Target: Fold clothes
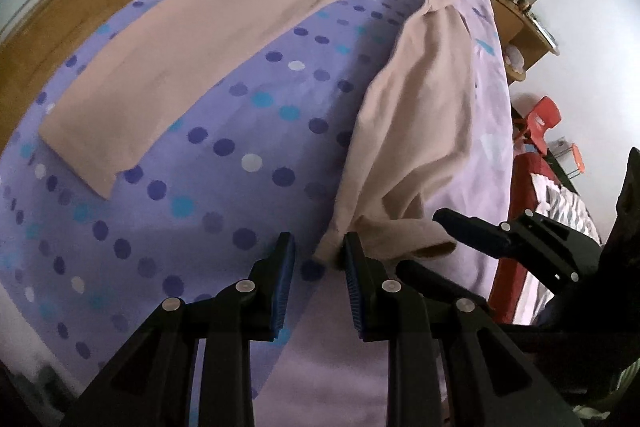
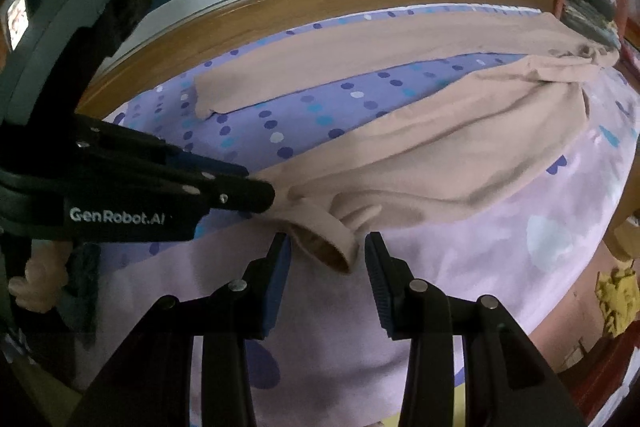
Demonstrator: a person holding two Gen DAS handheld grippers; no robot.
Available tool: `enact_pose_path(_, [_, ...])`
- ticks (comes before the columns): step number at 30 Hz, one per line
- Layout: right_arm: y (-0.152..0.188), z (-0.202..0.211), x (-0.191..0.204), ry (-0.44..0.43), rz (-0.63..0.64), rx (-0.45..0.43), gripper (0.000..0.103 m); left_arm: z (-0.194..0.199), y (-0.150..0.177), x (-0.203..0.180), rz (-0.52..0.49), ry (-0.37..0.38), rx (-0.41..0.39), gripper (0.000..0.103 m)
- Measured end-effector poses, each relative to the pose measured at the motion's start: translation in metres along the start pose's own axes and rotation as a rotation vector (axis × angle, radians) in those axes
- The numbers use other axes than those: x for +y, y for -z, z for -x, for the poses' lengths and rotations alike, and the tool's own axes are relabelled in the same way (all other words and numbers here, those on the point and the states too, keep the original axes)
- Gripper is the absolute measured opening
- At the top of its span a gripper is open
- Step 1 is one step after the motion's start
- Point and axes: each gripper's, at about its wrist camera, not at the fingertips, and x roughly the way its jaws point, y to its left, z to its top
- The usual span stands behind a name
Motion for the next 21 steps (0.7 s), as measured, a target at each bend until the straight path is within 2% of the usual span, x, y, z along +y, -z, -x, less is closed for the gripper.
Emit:
enact_pose_path(7, [0.0, -0.004, 0.004, 0.014, 0.034, 0.001, 0.038, -0.002, 0.002, -0.002, 0.033, 0.015, -0.022, 0.025])
enact_pose_path(17, [0.002, -0.006, 0.004, 0.024, 0.003, -0.008, 0.034, -0.005, 0.005, -0.021, -0.028, -0.068, -0.057, 0.025])
enact_pose_path(21, [0.004, -0.006, 0.005, 0.035, 0.0, -0.015, 0.033, -0.006, 0.005, -0.024, -0.027, -0.073, -0.068, 0.025])
